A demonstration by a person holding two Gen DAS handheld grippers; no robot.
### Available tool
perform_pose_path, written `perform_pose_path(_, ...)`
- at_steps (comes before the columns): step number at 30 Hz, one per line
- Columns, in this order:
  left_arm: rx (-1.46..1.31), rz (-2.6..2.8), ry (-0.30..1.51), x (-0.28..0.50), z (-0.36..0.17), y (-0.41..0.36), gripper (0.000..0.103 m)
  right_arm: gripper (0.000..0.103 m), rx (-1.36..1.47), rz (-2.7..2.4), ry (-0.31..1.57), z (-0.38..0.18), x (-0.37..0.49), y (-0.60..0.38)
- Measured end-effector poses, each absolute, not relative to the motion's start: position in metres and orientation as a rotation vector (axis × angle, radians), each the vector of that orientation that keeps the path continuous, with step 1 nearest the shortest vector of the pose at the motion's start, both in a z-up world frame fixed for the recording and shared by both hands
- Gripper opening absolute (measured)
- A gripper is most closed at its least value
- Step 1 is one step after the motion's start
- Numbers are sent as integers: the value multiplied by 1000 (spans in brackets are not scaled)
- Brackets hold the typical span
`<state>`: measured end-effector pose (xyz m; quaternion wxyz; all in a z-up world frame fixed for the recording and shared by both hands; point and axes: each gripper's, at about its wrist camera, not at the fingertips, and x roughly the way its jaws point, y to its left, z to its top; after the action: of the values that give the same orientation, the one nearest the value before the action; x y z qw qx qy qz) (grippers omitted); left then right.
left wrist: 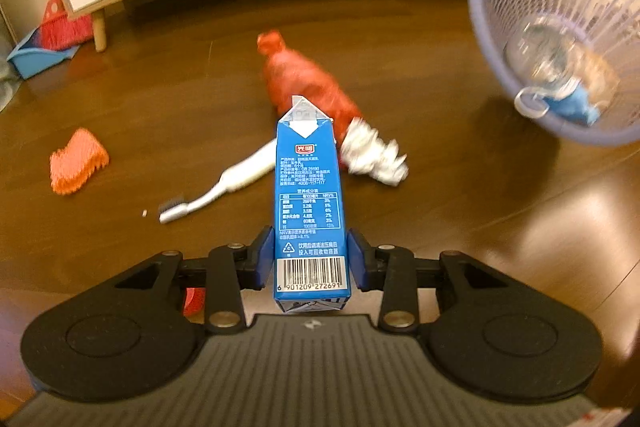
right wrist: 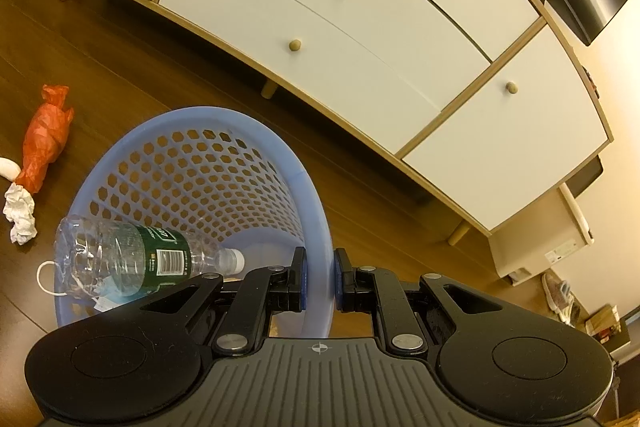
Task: Collect trash
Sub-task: 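Close the left tool on the milk carton and lift it, then carry the milk carton into the wastebasket and open the left tool while the right tool holds it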
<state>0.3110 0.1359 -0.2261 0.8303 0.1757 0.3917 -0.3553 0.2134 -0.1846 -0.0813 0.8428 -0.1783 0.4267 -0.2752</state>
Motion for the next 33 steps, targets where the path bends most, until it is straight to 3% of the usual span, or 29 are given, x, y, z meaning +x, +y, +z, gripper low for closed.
perform_pose_path(18,407,-1063,599,280,-134,53,33,9,-373,-559,898,-78,217,-184)
perform_pose_path(33,437,-1130,556,268,-123,20,33,9,-384,-513,895,-78,225,-186)
